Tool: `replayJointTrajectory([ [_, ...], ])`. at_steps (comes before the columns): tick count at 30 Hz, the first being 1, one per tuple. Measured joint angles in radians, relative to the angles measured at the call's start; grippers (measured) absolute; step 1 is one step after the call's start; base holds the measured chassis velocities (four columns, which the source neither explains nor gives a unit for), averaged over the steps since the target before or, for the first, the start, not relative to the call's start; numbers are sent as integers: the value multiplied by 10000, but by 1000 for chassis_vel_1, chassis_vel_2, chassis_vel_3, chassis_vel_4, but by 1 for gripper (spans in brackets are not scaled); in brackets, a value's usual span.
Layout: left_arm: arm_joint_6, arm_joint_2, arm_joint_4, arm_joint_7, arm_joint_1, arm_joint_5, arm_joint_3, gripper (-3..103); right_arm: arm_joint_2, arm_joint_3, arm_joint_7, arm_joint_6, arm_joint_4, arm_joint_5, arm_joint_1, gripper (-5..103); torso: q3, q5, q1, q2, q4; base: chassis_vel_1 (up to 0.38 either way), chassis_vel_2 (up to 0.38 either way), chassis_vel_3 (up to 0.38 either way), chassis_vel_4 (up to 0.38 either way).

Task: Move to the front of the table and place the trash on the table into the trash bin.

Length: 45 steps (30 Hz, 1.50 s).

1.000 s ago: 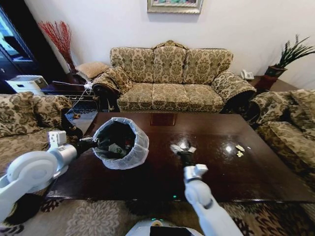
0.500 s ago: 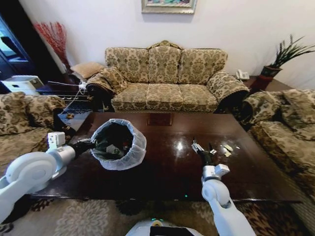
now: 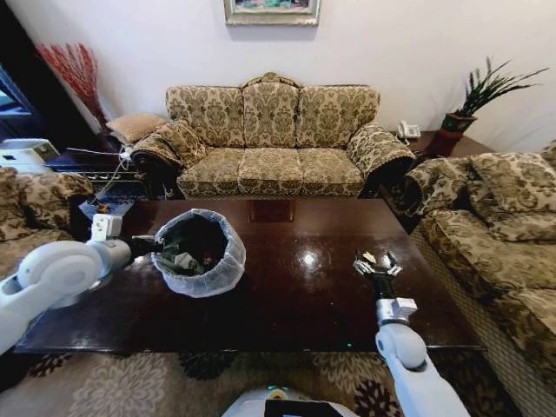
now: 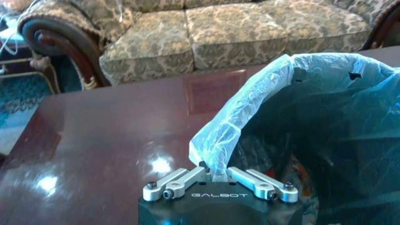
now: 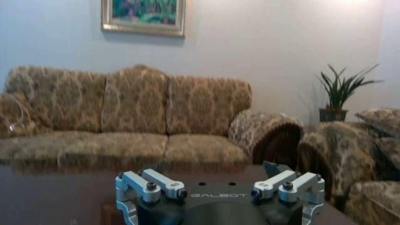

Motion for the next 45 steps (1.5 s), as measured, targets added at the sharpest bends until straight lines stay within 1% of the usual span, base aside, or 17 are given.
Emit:
replayJointTrajectory([
  [3, -34, 3, 0, 0, 1, 1, 41, 0, -2, 211, -117, -325, -442, 566, 249, 100, -1, 13, -1, 0, 12, 55, 48, 11, 18],
  [5, -73, -35, -44, 28, 4, 0, 81, 0, 52, 391, -241, -455, -899, 648, 535, 100, 0, 17, -1, 0, 5, -45, -36, 63, 72],
  [7, -136, -128, -141, 81, 12, 3, 104, 0, -58, 533, -707, -494, -1735, 686, 1011, 100, 0, 30, 0, 0, 0, -143, -137, 120, 146],
  [8, -264, -170, -166, 146, 24, 14, 105, 0, -139, 591, -1029, -483, -1956, 793, 1125, 100, 0, 13, 0, 0, 0, -154, -196, 184, 175],
  [9, -264, -170, -166, 146, 24, 14, 105, 0, -139, 591, -1029, -483, -1956, 793, 1125, 100, 0, 13, 0, 0, 0, -154, -196, 184, 175],
  [11, -463, -254, -263, 260, 53, 93, 105, 0, -259, 683, -1975, -33, -2981, 914, 1595, 100, 0, 10, 0, 0, 0, -206, -189, 208, 202],
  [12, -463, -254, -263, 260, 53, 93, 105, 0, -259, 683, -1975, -33, -2981, 914, 1595, 100, 0, 10, 0, 0, 0, -196, -182, 208, 198],
  [13, -486, -262, -299, 264, 53, 108, 105, 0, -330, 715, -2465, 189, -3530, 931, 1864, 100, 0, 19, 0, 0, 2, -196, -142, 170, 198],
  [16, -494, -265, -442, 289, 35, 115, 114, 0, -647, 1023, -5272, 896, -5728, 1294, 2827, 100, 1, 40, 1, -1, 0, -128, -116, 79, 105],
  [17, -494, -265, -442, 289, 35, 115, 114, 0, -647, 1023, -5272, 896, -5728, 1294, 2827, 100, 1, 40, 1, -1, 0, -122, -92, 62, 58],
  [20, -503, -331, -498, 322, 10, 126, 112, 0, -1093, 1321, -8279, 1773, -8000, 1322, 3786, 100, 0, 19, 0, 0, -7, -31, -48, 26, 23],
  [21, -503, -331, -498, 322, 10, 126, 112, 0, -1093, 1321, -8279, 1773, -8000, 1322, 3786, 100, 0, 19, 0, 0, -7, 0, 0, 0, 0],
  [23, -504, -447, -476, 345, 6, 243, 119, 0, -1338, 1179, -9009, 2083, -8719, 1317, 4166, 100, 1, 13, 0, -1, -3, 0, 0, 0, 0],
  [25, -517, -612, -466, 387, 1, 373, 160, 0, -1492, 876, -9233, 2189, -8809, 1430, 4369, 100, 0, 10, 0, 0, 7, 0, 0, 0, 0],
  [30, -530, -814, -482, 455, -1, 494, 183, 0, -1532, 397, -9228, 2104, -8503, 1312, 4504, 100, 0, 18, 0, 0, 6, 0, 0, 0, 0],
  [37, -545, -1143, -566, 555, 6, 624, 184, 0, -1517, -720, -9007, 1938, -8549, 421, 5235, 100, -1, 16, 0, 0, 2, 0, 0, 0, 0],
  [45, -556, -1355, -603, 624, 30, 754, 184, 0, -1446, -999, -8738, 1868, -8552, -316, 5415, 100, -1, 20, 0, 0, 3, 0, 0, 0, 0],
])
